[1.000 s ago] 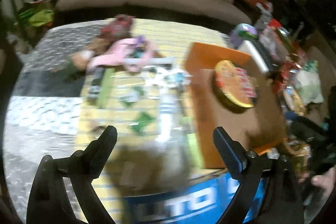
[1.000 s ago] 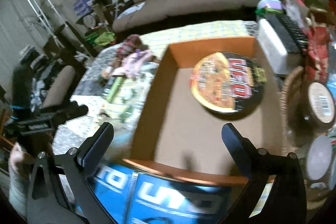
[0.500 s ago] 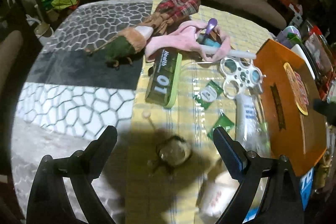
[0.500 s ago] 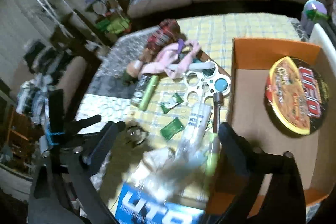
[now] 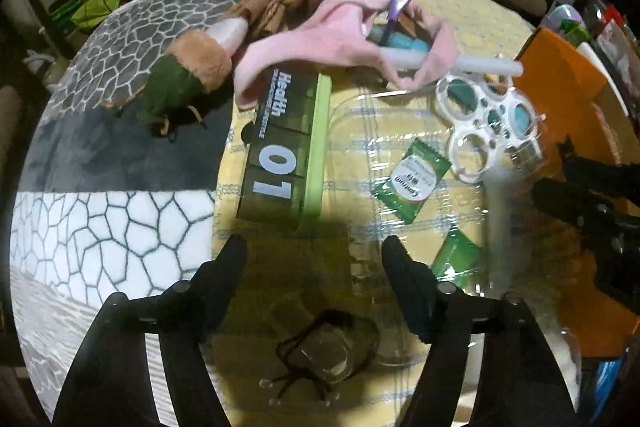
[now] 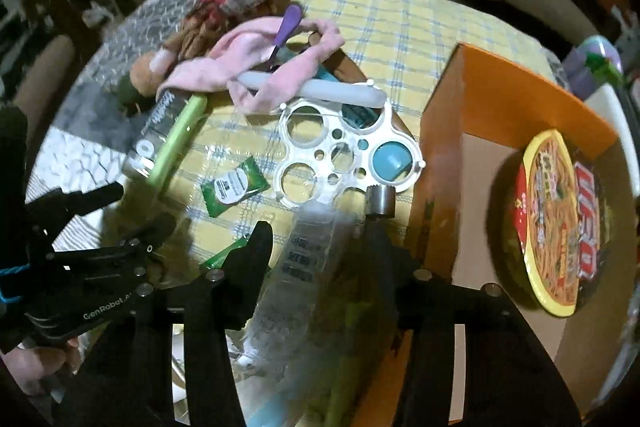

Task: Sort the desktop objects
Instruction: 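Move the left gripper back to the clear plastic container and grasp it, then carry the clear plastic container into the cardboard box and release it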

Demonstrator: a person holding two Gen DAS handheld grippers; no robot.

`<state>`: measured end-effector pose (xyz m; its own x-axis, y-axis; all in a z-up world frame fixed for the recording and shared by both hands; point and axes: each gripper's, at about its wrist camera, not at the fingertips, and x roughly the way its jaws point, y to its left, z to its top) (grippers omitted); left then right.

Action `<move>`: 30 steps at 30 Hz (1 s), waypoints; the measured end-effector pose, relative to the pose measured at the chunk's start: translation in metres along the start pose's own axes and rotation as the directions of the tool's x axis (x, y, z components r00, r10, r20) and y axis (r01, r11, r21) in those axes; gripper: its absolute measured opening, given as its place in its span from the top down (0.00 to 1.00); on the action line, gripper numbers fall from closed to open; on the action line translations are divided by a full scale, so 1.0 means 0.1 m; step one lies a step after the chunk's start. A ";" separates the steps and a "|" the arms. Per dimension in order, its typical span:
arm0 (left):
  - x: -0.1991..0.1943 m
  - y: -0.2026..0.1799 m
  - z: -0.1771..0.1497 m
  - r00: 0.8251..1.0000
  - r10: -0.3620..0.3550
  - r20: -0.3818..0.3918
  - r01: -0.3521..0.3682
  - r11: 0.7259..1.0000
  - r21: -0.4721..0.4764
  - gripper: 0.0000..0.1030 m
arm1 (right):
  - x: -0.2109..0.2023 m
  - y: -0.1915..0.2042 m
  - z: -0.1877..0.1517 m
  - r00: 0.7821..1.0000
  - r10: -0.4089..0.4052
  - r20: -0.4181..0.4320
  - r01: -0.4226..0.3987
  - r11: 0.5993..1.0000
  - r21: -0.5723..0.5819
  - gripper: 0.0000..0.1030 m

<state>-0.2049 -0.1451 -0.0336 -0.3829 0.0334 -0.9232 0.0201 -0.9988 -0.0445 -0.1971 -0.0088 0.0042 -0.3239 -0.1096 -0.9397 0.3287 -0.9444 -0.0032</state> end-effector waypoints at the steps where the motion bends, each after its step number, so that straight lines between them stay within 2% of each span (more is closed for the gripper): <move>1: 0.02 -0.01 0.00 1.000 -0.001 -0.003 0.001 1.000 0.001 0.36 | 0.02 0.04 0.00 1.000 -0.011 -0.006 0.011 1.000 -0.014 0.55; 2: 0.02 -0.02 0.00 1.000 0.003 0.002 -0.003 1.000 0.002 0.37 | 0.05 0.08 -0.01 1.000 -0.022 -0.017 0.021 0.999 -0.034 0.55; 4: 0.03 -0.04 -0.01 1.000 -0.017 -0.009 0.017 1.000 -0.004 0.52 | 0.08 0.16 -0.01 0.998 -0.052 -0.033 0.049 0.997 -0.065 0.55; 5: 0.05 -0.05 -0.02 0.998 -0.045 -0.033 0.044 0.999 -0.020 0.67 | 0.09 0.18 -0.01 0.997 -0.060 -0.039 0.057 0.995 -0.077 0.55; 7: 0.02 -0.07 -0.03 0.998 -0.061 -0.028 0.060 0.998 -0.036 0.77 | 0.08 0.20 -0.02 0.998 -0.056 -0.039 0.052 0.994 -0.094 0.58; 8: 0.00 -0.07 -0.02 0.998 -0.063 -0.023 0.062 0.997 -0.043 0.83 | 0.05 0.20 -0.02 0.999 -0.040 -0.027 0.037 0.995 -0.091 0.63; 9: -0.04 -0.06 -0.03 0.999 -0.034 -0.017 0.033 0.997 -0.063 0.85 | -0.01 0.18 -0.02 1.000 -0.001 -0.004 0.001 0.996 -0.085 0.76; 10: -0.08 -0.04 -0.03 0.999 -0.036 -0.006 0.036 0.996 -0.083 0.86 | -0.05 0.16 -0.02 1.000 0.019 0.018 -0.017 0.997 -0.073 0.80; 11: -0.13 0.01 -0.04 0.997 -0.073 0.005 0.073 0.992 -0.107 0.85 | -0.13 0.11 -0.02 0.998 0.049 0.047 -0.047 0.998 -0.047 0.80; 14: -0.26 0.06 -0.06 0.993 -0.120 0.017 0.121 0.985 -0.126 0.85 | -0.30 -0.08 -0.03 0.980 0.180 0.090 -0.184 0.982 0.045 0.80; 16: -0.48 0.07 -0.08 0.987 -0.147 0.057 0.154 0.979 -0.133 0.86 | -0.46 -0.14 -0.04 0.969 0.215 0.123 -0.223 0.973 0.057 0.80; 19: -0.76 0.05 -0.07 0.981 -0.166 0.098 0.177 0.977 -0.120 0.86 | -0.78 -0.19 -0.06 0.958 0.224 0.178 -0.235 0.971 0.043 0.80; 25: -1.30 -0.24 0.10 0.966 -0.201 0.165 0.212 0.976 -0.055 0.84 | -1.34 -0.41 -0.15 0.947 0.197 0.256 -0.214 0.976 0.041 0.80; 30: -1.60 -0.83 0.17 0.955 -0.236 0.179 0.236 0.972 0.021 0.84 | -1.66 -0.97 -0.34 0.946 0.154 0.284 -0.185 0.979 0.088 0.80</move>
<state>-0.1610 -0.0677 0.1240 -0.5362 0.2611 -0.8027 -0.0903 -0.9632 -0.2530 -0.1448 0.1113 0.1483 -0.5080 -0.3367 -0.7928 0.3037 -0.9313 0.2010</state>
